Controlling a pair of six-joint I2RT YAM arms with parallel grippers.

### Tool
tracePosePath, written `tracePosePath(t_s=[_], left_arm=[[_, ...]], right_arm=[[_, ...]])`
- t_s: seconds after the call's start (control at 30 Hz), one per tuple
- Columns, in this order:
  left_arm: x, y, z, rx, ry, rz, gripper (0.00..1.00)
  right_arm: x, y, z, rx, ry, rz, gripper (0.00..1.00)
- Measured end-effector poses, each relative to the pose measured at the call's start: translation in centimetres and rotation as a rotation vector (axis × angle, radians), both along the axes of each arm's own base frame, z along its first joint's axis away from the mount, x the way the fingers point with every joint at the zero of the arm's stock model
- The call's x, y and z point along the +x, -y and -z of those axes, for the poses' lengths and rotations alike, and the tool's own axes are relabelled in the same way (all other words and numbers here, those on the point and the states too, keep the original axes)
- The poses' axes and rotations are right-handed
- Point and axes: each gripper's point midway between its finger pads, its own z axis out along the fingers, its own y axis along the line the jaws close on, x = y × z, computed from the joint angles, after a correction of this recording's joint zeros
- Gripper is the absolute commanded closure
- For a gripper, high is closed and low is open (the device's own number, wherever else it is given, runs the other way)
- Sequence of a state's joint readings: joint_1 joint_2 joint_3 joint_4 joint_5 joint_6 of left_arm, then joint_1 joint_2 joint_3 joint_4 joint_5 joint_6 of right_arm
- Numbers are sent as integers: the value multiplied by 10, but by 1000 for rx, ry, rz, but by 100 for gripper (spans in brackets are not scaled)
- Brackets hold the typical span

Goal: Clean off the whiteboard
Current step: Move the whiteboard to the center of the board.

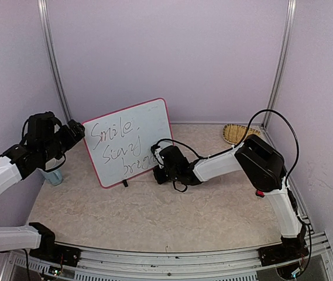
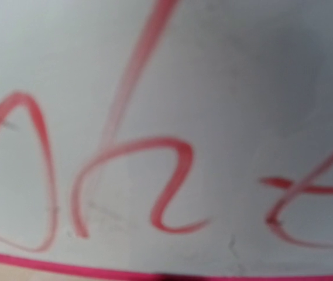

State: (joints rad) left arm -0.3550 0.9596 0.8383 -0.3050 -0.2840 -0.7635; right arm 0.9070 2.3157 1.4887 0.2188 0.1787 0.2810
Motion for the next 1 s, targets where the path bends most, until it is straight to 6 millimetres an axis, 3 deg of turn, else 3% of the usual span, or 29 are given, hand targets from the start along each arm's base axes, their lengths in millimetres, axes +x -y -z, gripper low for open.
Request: tracePosePath(t_s=[0.23, 1.0], left_arm=[[-6, -1, -11, -26, 27, 1, 1], [-7, 1, -9, -34, 18, 13, 1]], right_arm=[[-3, 4, 0, 8, 17, -2, 96], [-37, 61, 2, -68, -8, 13, 97]])
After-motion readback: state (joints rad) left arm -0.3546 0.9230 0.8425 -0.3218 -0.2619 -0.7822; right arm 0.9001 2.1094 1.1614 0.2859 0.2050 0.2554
